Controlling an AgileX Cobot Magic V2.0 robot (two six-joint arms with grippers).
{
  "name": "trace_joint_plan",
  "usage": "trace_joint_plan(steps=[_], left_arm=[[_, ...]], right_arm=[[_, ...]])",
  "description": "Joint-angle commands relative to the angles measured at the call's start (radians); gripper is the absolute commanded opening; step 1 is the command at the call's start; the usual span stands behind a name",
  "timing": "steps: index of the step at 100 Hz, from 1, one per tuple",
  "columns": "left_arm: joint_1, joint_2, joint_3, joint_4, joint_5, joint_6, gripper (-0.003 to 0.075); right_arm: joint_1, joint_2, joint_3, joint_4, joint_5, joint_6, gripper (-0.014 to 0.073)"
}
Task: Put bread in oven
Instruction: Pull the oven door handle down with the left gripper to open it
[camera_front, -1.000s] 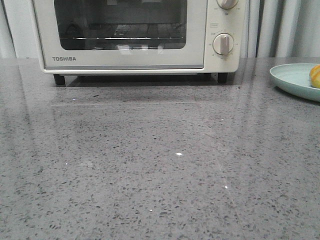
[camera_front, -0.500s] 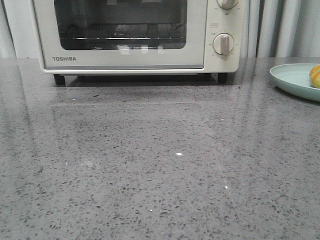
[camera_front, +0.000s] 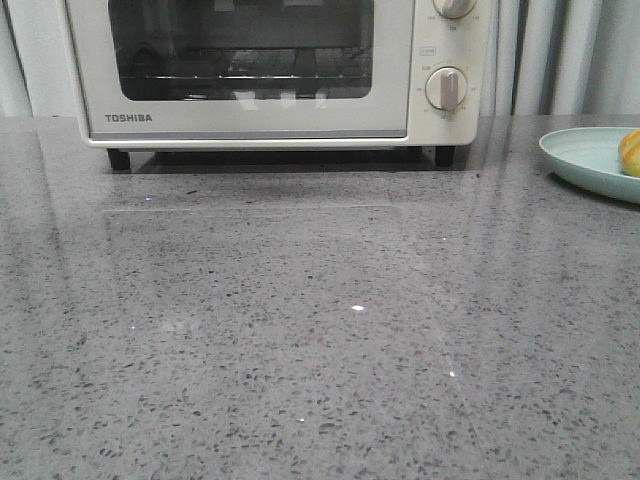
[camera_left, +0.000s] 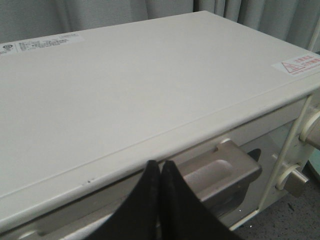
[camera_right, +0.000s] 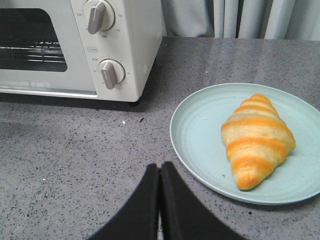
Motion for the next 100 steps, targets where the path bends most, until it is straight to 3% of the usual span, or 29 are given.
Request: trace_joint_plan(steps=[1, 37, 100], left_arm=[[-0.001, -0.035, -0.009, 0.003, 0.015, -0.007, -0.0022], [-0.001, -0.08, 0.019, 0.004, 0.105, -0.007, -0.0022], [-0.003, -0.265, 0.402, 0.001, 0.113, -0.016, -0.0022]], right_arm=[[0.003, 0.006, -0.036, -0.013, -0.074, -0.002, -0.0048], [0.003, 0.006, -0.036, -0.013, -0.074, -0.002, -0.0048], [0.003, 0.006, -0.036, 0.004, -0.087, -0.002, -0.0048]])
